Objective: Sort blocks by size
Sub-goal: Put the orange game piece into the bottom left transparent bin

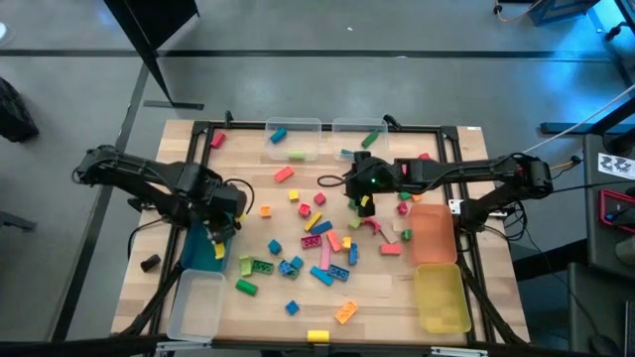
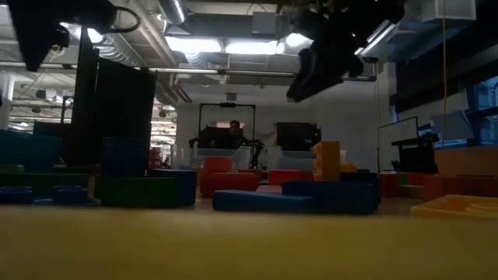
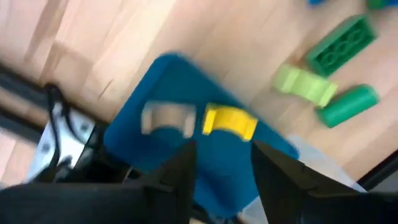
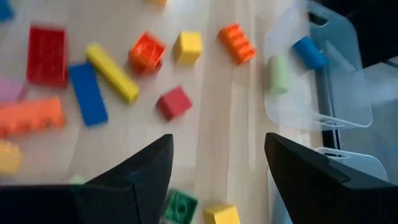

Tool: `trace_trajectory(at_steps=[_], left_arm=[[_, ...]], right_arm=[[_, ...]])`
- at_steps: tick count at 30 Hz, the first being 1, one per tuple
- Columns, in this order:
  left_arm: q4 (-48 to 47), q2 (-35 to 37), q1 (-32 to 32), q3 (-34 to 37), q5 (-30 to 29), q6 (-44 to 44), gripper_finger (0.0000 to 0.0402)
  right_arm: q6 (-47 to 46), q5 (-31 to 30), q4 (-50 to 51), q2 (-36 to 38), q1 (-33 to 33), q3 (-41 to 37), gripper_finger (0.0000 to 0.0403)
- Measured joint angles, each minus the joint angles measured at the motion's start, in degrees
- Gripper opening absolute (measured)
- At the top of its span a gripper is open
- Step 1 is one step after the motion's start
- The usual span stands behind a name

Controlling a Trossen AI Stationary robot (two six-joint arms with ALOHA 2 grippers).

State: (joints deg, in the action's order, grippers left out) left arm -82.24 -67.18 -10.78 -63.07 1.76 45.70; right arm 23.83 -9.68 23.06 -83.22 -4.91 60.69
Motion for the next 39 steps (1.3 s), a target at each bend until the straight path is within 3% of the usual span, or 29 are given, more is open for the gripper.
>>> trace_trajectory(at_steps=[3,8,11,20,29,39], left_arm=[[7.9,0.0,1.5,0.0,-5.5,-3.0,0.0138],[21.8,-0.8,5.6,0.0,-22.4,-8.4,0.0139],[27.7,-2.3,9.1,0.0,-26.7,-10.2,0.0139],[35.6,-10.4,18.9,0.0,-26.5,-16.3,0.0139],[37.8,-20.4,29.6,0.0,-13.4,-21.5,0.0139],[41.4,-30.8,35.7,0.0,-9.6,-29.9,0.0139]], right_arm=[[0.7,-0.3,1.2,0.0,-0.1,0.0,0.0253],[0.7,-0.3,0.2,0.0,-0.5,0.0,0.0253],[0.7,-0.2,0.3,0.0,-0.5,0.0,0.0253],[0.7,-0.2,0.3,0.0,-0.5,0.0,0.0253],[1.9,-0.2,0.3,0.0,-0.5,0.0,0.0253],[2.0,1.9,0.2,0.0,-0.5,0.0,0.0253]])
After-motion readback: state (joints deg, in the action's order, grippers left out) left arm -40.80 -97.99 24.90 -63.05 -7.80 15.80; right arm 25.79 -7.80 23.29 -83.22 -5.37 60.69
